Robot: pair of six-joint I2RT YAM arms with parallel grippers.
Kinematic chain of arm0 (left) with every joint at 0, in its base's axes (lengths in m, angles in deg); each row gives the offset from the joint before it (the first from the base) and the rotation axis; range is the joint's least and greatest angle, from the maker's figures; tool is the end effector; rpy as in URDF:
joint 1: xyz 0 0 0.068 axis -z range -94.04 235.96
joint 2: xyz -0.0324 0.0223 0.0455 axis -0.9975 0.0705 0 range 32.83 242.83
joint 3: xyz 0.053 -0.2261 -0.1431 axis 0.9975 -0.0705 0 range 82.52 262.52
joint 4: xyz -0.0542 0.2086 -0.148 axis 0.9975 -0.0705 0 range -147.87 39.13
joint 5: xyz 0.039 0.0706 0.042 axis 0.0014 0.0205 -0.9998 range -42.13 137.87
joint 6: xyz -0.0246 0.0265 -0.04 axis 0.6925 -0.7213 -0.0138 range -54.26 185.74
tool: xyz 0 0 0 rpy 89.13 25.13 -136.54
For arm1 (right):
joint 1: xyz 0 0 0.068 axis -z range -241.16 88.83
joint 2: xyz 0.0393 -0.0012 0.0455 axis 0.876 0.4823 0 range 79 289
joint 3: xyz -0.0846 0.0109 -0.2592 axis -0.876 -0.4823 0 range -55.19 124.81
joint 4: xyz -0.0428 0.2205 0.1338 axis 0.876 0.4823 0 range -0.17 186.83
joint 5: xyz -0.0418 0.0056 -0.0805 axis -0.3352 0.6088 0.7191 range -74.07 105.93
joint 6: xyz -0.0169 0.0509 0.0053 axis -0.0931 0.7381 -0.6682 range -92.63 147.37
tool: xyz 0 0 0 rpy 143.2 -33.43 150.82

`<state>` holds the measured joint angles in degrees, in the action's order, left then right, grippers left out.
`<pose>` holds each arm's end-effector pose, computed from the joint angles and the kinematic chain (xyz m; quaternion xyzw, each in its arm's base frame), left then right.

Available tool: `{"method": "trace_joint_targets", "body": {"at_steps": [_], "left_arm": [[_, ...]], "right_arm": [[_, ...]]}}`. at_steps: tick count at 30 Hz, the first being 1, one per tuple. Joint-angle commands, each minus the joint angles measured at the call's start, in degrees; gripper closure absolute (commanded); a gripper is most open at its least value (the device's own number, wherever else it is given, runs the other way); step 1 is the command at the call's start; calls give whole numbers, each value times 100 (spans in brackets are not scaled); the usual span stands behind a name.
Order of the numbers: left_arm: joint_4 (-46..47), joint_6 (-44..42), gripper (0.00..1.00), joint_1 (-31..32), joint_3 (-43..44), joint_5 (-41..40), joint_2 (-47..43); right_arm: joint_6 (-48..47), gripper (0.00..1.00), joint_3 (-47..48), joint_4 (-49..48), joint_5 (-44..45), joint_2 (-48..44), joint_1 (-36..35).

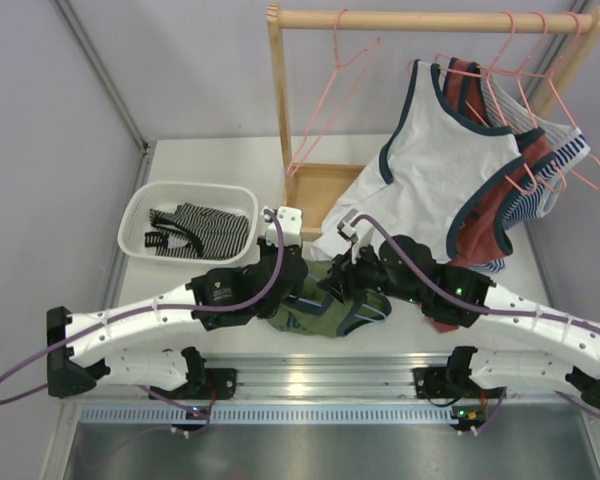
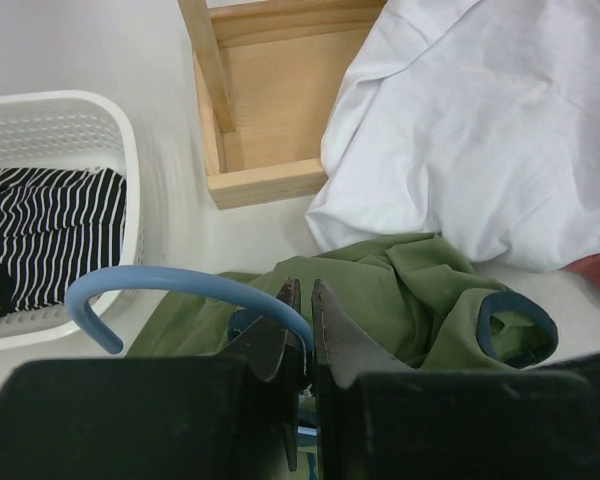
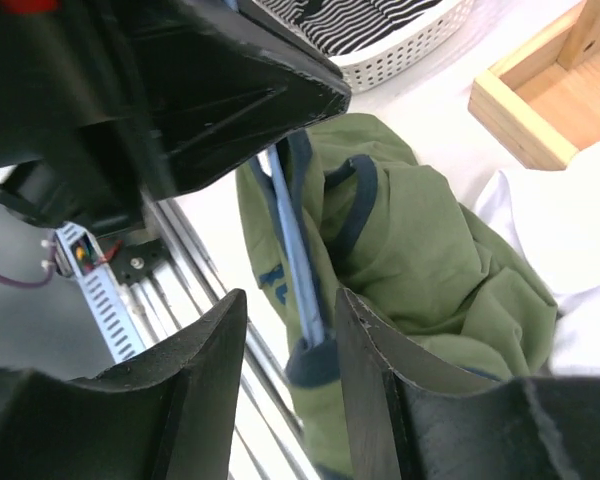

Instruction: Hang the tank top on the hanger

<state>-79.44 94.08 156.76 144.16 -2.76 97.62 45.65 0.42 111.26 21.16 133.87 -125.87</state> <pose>0.1041 -0.2154 0.3480 0.0919 0.8114 -0.0929 0.5698 0.0947 0.1926 0.3540 -0.3000 0.7654 0.3482 0.4504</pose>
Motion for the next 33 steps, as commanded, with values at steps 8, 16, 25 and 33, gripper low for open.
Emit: {"method": "trace_joint_targets", "body": {"at_steps": [8, 16, 25, 33], "left_arm": [[-508, -206, 100, 100, 681, -87, -72], [-517, -346, 100, 100, 840, -43, -20], [-491, -417, 100, 109, 1007, 1, -11], [-491, -478, 100, 109, 1077, 27, 42]], "right_arm": [[-844, 60, 248, -1115, -1797, 568, 819], [-721, 59, 117, -1317, -2062, 674, 819], [-589, 61, -94, -1545, -2290, 806, 802], [-694, 71, -16, -1493, -2308, 998, 802]]}}
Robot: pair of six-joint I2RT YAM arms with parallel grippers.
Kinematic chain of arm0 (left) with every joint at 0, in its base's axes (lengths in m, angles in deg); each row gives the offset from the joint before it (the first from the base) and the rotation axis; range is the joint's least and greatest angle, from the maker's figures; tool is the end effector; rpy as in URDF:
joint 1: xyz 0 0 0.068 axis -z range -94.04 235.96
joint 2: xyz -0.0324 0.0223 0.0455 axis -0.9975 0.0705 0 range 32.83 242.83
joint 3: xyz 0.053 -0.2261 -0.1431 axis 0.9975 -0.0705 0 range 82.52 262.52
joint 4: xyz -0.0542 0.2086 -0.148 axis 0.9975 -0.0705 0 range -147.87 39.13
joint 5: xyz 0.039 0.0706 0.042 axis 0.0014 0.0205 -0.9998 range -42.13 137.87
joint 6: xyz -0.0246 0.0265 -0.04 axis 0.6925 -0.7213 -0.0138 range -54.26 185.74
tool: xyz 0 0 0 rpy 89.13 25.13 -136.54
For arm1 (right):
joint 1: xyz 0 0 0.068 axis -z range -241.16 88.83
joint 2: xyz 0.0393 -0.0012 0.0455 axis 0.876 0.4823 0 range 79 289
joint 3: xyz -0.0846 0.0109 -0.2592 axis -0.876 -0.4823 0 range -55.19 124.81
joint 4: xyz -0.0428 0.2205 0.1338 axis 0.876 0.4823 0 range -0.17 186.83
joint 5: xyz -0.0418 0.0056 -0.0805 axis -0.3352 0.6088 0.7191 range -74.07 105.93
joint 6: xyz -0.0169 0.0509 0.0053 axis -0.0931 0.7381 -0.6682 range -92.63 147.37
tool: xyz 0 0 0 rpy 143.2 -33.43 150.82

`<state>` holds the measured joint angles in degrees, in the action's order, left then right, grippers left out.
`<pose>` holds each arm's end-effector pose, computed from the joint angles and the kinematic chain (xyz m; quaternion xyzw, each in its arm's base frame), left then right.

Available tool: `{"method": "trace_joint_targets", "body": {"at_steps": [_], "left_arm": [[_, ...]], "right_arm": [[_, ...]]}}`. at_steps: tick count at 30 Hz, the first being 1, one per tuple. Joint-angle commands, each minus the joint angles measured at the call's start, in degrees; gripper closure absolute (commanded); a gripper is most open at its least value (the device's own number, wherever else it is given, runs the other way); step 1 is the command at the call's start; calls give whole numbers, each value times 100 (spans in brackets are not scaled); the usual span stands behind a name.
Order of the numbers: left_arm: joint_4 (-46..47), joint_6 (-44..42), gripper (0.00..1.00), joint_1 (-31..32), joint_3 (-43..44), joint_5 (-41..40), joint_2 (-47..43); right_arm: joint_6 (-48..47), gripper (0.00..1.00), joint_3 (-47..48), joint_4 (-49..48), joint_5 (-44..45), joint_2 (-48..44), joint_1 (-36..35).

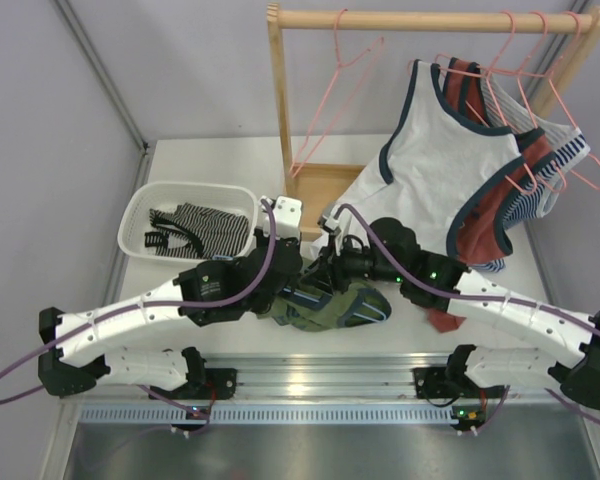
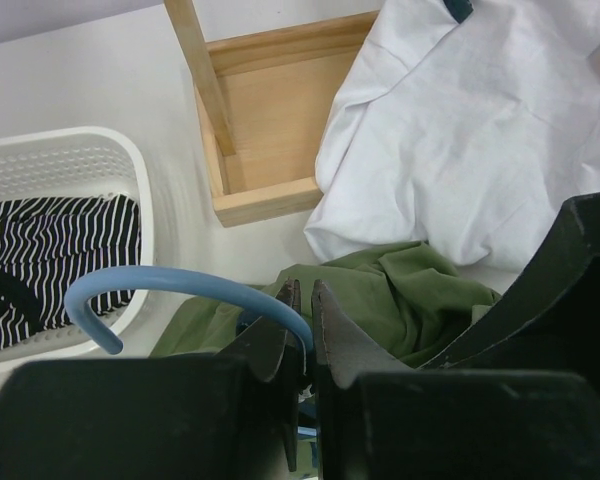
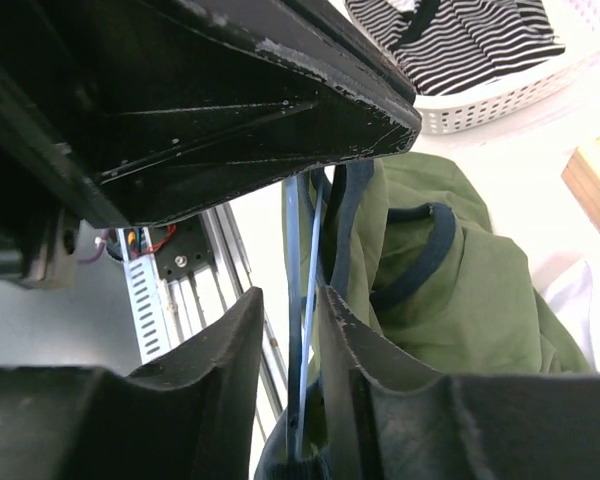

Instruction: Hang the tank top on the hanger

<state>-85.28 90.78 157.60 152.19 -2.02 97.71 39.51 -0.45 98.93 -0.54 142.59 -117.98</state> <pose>0.0986 -0.2110 0.3848 0.1153 0.8037 -0.0984 0.5754 0.1321 0.2203 0.3383 -0.3821 0.7084 0.4250 0.4143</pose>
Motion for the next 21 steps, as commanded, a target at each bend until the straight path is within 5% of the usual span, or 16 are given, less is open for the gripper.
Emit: {"method": "trace_joint_targets", "body": {"at_steps": [1, 10, 14, 17, 21], "left_arm": [[84, -148, 100, 26, 275, -47, 33], [93, -148, 100, 26, 275, -74, 51], [101, -157, 100, 26, 275, -74, 51], [101, -148, 100, 26, 275, -74, 51], [110, -183, 72, 26, 310, -91, 42]], "right_arm": [[-89, 72, 72, -260, -120, 136, 13], [-98, 78, 28, -339, -41, 197, 13], [-63, 100, 10, -383, -41, 223, -5], [-54, 100, -42, -436, -14, 206, -66], [7, 100, -147, -550, 153, 57, -119]]}}
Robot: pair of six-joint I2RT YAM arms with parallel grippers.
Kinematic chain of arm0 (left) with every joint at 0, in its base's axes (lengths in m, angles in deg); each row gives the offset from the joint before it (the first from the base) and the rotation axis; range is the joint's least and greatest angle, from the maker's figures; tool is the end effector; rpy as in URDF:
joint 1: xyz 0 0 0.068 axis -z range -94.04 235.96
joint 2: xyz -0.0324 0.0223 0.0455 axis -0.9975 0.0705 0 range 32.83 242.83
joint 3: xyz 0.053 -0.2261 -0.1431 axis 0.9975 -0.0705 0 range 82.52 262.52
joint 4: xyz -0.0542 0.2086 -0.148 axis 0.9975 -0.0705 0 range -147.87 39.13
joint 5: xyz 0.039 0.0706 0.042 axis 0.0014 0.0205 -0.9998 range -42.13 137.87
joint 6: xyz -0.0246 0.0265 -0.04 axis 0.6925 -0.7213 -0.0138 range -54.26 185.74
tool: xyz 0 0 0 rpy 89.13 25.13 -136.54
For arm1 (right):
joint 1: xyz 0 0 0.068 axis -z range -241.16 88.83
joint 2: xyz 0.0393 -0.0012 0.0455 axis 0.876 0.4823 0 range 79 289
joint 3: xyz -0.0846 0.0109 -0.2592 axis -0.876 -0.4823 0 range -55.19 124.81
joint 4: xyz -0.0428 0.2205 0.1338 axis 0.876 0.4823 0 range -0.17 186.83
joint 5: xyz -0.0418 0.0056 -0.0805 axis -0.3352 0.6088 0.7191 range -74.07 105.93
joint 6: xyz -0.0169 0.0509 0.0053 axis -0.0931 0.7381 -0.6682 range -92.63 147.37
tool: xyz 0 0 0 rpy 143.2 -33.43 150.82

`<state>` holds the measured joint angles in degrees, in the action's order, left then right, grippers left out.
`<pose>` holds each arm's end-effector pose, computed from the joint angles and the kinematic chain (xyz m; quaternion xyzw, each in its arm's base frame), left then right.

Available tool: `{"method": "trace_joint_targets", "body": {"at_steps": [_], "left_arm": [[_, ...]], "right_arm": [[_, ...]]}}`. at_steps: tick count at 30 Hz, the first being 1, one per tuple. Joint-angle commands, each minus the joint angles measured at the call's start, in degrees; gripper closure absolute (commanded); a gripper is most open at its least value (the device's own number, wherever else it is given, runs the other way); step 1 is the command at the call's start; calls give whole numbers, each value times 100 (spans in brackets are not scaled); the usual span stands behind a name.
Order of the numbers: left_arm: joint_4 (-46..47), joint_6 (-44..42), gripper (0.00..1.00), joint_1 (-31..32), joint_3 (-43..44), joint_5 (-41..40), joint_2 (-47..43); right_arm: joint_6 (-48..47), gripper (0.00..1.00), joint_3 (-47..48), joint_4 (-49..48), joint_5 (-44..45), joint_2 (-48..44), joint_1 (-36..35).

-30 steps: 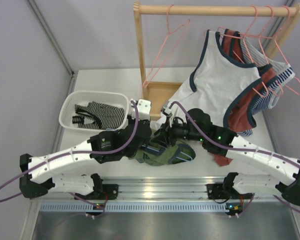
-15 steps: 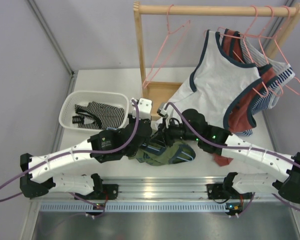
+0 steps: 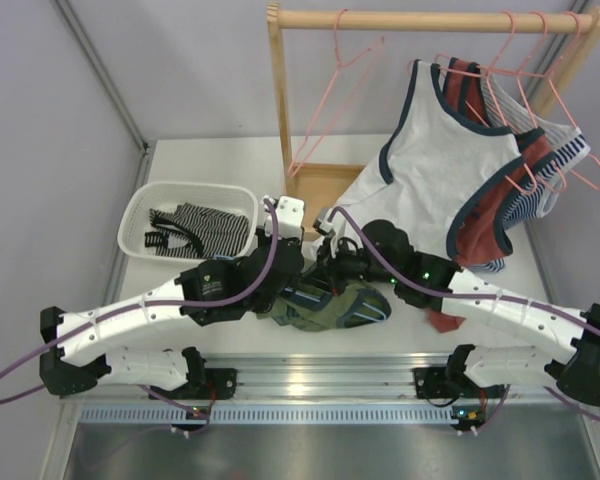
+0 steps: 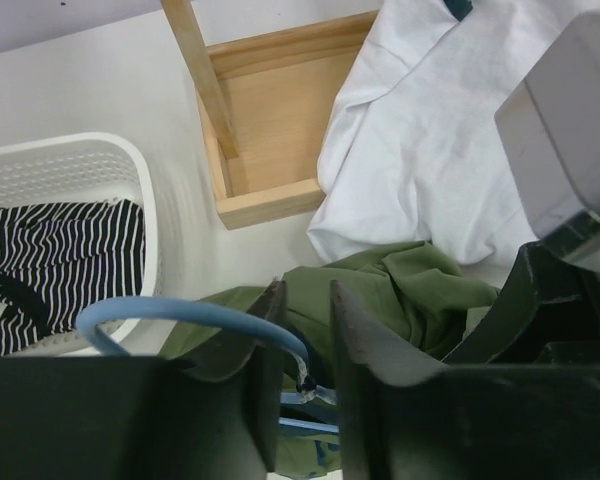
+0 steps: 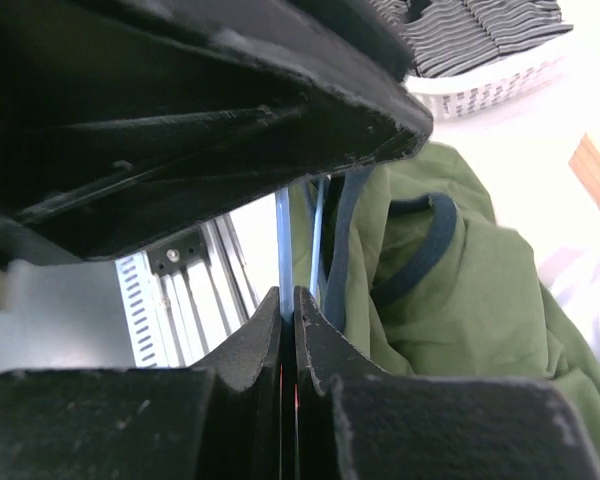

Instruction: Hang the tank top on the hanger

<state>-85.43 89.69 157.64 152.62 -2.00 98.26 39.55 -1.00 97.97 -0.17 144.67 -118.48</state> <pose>0.0992 -0.2132 0.3850 0.1245 0.8032 -0.0915 0.5754 0.1349 0.2284 0.3278 -0.3850 0.7163 0.4193 0.4036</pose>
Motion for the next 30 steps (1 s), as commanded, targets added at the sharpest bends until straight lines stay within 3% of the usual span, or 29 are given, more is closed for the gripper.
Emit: {"method": "trace_joint_targets", "body": {"at_steps": [1, 3, 4, 5, 12, 18, 26, 30], "left_arm": [[134, -83, 68, 21, 284, -102, -21], [126, -92, 61, 21, 337, -102, -56], [134, -92, 46, 21, 346, -111, -65], [134, -83, 41, 21, 355, -102, -91], [476, -284, 38, 48, 337, 284, -434], [653, -469, 23, 65, 591, 530, -751], [838, -925, 23, 74, 1057, 567, -900], [829, -1155, 23, 74, 1382, 382, -900]], "right_arm": [[29, 100, -102, -480, 194, -186, -69], [73, 100, -163, -498, 282, -291, -69], [108, 100, -172, -515, 361, -326, -69], [161, 100, -207, -602, 370, -370, -86], [600, 100, -681, -1262, 757, -704, -69], [803, 100, -866, -1376, 1179, -1170, -60], [1014, 100, -911, -1307, 1679, -1890, 54], [1067, 100, -369, -641, 1926, -2146, 256]]}}
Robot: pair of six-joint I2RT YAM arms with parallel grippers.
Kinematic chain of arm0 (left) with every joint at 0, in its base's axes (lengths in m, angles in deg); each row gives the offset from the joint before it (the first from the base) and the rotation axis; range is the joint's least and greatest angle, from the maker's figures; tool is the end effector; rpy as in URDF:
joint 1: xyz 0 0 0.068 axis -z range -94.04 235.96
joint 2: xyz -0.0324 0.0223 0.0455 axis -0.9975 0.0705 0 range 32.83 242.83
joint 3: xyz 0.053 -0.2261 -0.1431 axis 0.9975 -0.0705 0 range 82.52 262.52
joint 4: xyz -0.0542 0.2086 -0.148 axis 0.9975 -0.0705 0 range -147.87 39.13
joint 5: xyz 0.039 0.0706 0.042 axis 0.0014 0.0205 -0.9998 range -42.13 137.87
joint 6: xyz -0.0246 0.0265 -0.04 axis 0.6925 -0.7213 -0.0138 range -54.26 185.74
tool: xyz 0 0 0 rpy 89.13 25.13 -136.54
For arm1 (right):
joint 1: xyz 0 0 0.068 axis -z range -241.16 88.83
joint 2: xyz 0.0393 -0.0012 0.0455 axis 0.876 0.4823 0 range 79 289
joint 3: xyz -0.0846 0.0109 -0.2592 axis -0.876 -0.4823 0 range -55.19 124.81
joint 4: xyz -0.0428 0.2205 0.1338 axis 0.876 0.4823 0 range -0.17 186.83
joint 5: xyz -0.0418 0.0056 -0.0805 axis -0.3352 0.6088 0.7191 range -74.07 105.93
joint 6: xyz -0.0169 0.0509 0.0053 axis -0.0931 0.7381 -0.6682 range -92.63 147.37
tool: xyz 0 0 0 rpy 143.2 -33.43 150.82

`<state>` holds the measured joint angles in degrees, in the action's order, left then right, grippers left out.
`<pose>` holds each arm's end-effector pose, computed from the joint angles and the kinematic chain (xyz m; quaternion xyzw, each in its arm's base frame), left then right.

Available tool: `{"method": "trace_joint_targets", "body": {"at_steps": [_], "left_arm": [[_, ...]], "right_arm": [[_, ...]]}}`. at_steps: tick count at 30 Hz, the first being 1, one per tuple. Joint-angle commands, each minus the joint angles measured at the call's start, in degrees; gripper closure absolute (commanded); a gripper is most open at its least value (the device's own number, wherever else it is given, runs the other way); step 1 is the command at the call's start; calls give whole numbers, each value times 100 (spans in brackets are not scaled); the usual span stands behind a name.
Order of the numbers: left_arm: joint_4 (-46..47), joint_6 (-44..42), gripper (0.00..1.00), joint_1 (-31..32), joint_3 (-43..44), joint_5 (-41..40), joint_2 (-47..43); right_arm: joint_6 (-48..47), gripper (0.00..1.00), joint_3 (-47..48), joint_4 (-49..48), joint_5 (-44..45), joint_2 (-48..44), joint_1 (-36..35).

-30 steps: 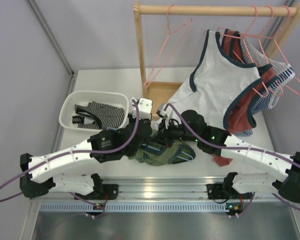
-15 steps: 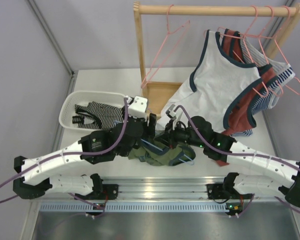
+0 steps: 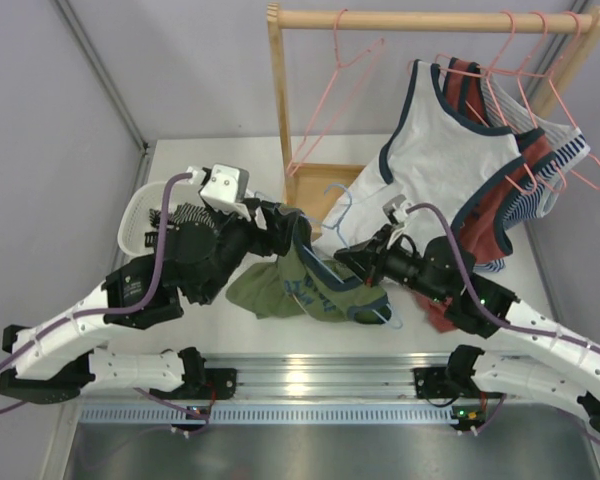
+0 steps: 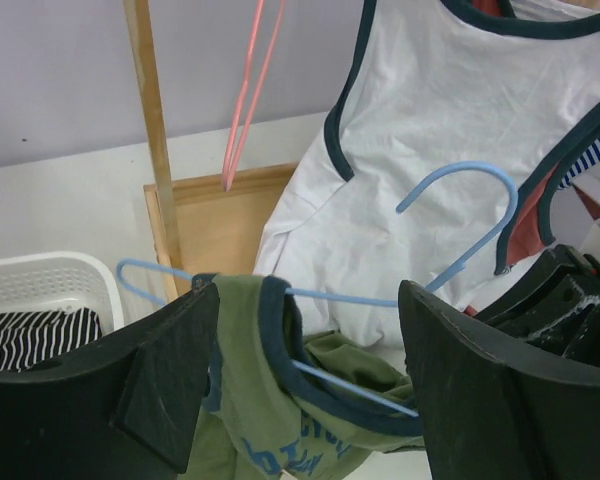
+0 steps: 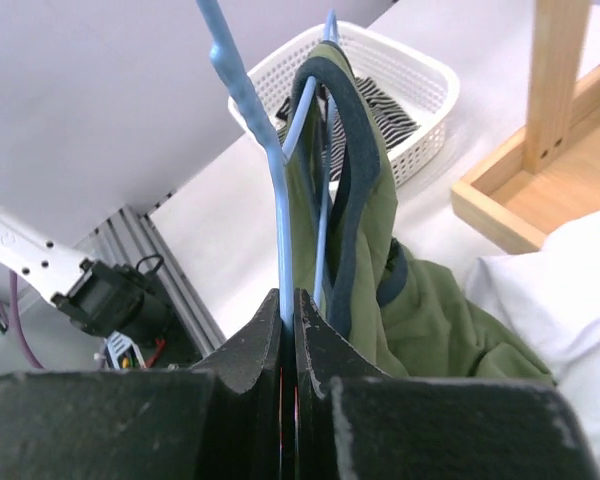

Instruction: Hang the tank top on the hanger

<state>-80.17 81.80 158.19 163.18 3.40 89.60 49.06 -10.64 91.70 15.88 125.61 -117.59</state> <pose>0.0768 -0.1581 0.4790 0.0977 0.7239 -0.2330 0.6419 0.1078 0.1623 0.3491 -0.2184 0.6975 0.4303 0.5297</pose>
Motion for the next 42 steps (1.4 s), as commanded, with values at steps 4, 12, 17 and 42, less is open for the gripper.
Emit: {"method": "trace_joint_targets", "body": {"at_steps": [4, 12, 17, 42], "left_arm": [[232, -384, 23, 20, 503, -307, -52], [197, -340, 24, 20, 635, -326, -26], [144, -340, 25, 20, 714, -334, -17], [38, -217, 25, 20, 679, -273, -61]], "right_arm": [[159, 100, 1230, 849, 435, -258, 368], [546, 100, 2292, 2202, 1015, -109, 641], [546, 100, 2672, 2837, 1139, 111, 782], [556, 100, 3102, 2485, 1508, -21, 2047]]}}
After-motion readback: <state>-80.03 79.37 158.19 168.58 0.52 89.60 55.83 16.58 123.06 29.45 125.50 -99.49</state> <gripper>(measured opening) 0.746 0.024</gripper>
